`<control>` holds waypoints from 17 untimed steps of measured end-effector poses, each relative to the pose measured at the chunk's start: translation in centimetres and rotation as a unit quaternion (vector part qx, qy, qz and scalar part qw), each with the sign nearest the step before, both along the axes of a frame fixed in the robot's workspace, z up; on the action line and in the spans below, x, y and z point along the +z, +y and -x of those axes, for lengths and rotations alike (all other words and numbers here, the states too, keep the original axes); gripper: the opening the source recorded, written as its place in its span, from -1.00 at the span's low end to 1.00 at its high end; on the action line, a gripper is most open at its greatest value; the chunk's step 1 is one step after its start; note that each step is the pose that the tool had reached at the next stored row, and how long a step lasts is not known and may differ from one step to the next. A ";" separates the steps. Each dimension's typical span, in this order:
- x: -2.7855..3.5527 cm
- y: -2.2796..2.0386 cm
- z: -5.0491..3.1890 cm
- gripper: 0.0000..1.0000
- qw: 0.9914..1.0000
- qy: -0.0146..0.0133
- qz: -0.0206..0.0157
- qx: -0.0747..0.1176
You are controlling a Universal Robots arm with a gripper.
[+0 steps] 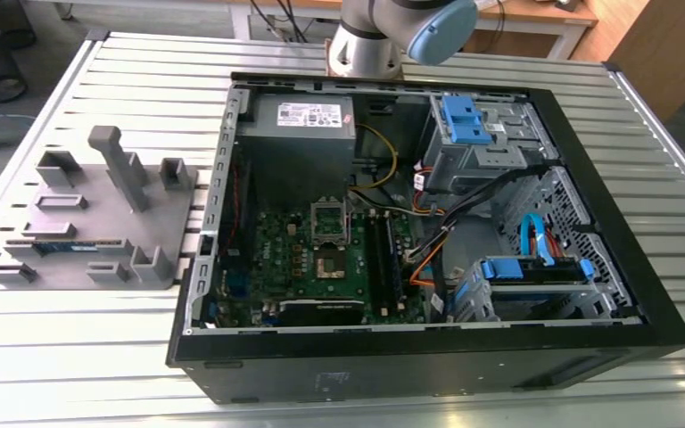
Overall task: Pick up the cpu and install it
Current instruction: 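Pick up the cpu and move it towards the insertion slot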
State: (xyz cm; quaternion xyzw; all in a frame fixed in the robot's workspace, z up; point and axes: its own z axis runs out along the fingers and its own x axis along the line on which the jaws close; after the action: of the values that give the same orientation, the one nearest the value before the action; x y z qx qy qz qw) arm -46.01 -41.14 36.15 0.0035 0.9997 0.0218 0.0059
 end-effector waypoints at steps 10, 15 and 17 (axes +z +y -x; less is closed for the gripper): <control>0.00 0.00 -0.76 -0.06 1.000 0.000 -0.002 0.000; 0.00 0.00 -0.95 -0.06 1.000 0.000 -0.002 0.000; 0.01 0.00 -1.06 -0.06 1.000 0.000 -0.002 0.000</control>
State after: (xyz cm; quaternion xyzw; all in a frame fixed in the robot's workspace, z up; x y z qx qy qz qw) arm -44.95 -41.14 36.16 0.0035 0.9997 0.0241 0.0059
